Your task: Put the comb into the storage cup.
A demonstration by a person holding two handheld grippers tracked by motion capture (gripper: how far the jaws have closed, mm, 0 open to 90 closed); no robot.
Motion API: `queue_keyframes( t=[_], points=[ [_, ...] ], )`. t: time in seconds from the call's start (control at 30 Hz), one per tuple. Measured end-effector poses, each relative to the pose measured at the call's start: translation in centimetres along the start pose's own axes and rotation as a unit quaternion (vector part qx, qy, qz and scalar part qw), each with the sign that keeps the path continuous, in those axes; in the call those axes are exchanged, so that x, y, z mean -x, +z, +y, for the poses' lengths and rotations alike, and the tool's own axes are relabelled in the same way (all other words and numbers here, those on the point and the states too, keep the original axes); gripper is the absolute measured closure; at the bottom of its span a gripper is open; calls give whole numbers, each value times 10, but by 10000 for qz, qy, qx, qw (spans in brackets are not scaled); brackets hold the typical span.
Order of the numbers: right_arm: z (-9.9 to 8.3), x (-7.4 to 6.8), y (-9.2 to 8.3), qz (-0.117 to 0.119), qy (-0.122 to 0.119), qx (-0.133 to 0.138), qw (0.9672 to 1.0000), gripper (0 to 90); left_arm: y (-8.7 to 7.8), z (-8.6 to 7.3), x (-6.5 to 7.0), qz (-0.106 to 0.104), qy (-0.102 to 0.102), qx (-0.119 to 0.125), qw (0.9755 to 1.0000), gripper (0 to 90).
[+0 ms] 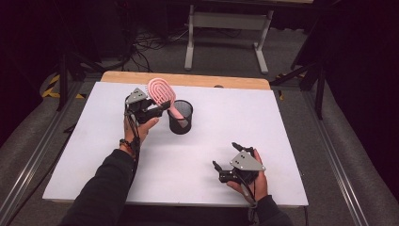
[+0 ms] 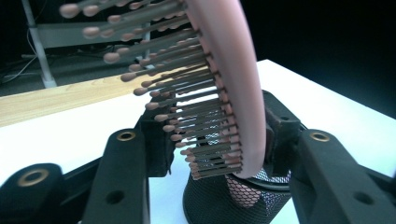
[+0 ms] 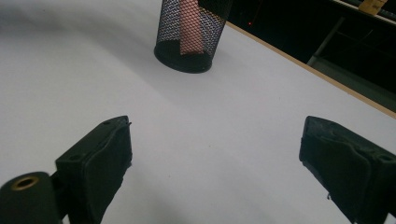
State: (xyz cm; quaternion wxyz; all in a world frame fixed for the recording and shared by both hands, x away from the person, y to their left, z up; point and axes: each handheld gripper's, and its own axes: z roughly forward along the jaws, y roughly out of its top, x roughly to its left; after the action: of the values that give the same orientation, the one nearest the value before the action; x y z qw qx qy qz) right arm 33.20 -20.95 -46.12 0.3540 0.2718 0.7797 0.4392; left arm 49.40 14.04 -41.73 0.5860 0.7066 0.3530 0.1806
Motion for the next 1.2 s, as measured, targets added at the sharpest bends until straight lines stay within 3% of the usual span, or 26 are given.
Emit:
queue_keyframes(
  t=[0.27, 0.43, 0.67, 1.2],
  points=[
    [0, 0, 0, -11, -16, 16, 10000, 100, -3, 2, 0, 28, 36, 29, 10000, 498],
    [0, 0, 0, -11, -19, 20, 10000, 99, -4, 4, 1, 153, 139, 11, 9998, 442],
    [0, 0, 0, -14, -25, 12, 10000, 99, -7, 8, 3, 268, 177, 113, 9994, 297],
    [1, 0, -1, -12, -34, 25, 10000, 99, -16, 15, -2, 285, 221, 169, 9992, 119]
  ],
)
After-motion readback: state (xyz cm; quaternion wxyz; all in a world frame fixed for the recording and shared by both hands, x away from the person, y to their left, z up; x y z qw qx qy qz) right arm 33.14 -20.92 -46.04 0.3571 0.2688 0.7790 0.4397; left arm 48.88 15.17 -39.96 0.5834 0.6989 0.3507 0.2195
